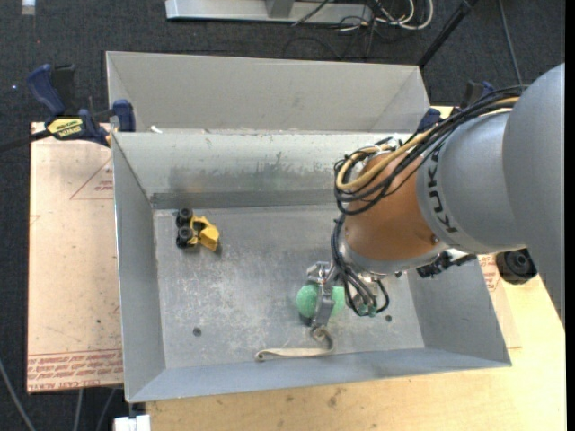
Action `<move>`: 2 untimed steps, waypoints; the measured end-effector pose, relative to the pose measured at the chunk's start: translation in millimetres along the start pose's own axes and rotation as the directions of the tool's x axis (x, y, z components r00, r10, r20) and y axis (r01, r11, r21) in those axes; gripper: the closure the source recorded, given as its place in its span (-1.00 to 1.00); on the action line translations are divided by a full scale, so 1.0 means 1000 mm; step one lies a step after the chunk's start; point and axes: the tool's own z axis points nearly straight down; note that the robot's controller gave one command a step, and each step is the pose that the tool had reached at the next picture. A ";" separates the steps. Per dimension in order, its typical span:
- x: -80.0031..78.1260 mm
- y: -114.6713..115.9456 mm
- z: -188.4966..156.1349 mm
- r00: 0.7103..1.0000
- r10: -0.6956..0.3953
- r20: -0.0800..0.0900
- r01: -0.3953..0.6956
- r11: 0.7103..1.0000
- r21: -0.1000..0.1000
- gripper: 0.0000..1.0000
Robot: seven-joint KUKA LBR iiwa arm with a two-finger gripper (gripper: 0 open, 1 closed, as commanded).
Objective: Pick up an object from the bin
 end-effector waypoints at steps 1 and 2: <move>0.000 0.000 -0.014 1.000 0.000 -0.001 0.000 1.000 0.000 1.00; -0.001 0.000 -0.022 1.000 0.000 0.005 0.000 1.000 -0.001 1.00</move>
Offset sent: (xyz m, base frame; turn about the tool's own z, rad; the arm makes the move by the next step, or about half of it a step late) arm 0.0002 0.0000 0.0333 0.0000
